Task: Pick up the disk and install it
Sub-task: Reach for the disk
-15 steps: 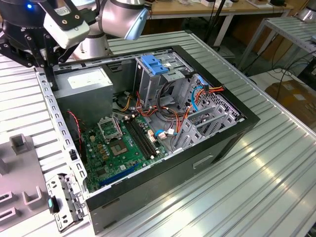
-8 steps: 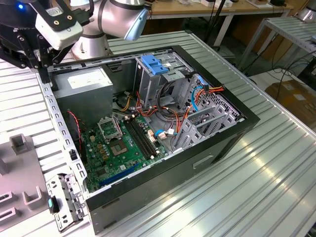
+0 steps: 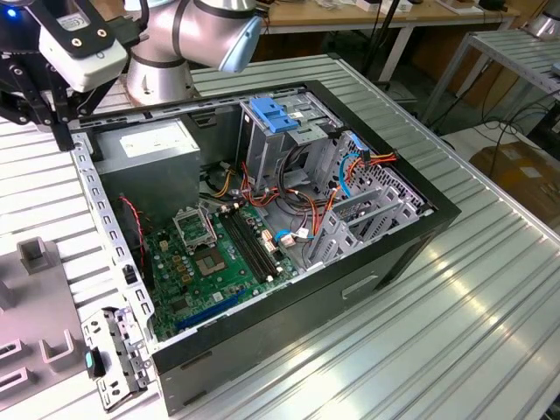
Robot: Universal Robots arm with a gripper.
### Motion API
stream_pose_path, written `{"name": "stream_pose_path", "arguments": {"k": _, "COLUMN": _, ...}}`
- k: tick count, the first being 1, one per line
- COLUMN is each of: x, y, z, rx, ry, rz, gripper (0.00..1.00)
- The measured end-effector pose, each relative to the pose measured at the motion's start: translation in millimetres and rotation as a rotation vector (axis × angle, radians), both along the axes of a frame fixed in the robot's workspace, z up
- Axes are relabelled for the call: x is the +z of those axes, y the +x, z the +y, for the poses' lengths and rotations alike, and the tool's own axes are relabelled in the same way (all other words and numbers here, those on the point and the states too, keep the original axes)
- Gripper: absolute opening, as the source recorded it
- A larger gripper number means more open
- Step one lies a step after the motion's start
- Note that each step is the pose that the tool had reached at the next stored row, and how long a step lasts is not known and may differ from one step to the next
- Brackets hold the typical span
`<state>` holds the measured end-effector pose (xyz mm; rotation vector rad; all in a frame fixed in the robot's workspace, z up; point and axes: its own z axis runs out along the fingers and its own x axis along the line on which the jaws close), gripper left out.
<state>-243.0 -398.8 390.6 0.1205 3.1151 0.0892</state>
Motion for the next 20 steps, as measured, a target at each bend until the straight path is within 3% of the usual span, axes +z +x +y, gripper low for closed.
{"name": "stream_pose_path", "arguments": {"k": 20, "x": -0.6, "y": -26.9, "z": 0.0, "rx": 0.000, "ry": 0.0003, "rz": 0.0005, "gripper": 0.11}}
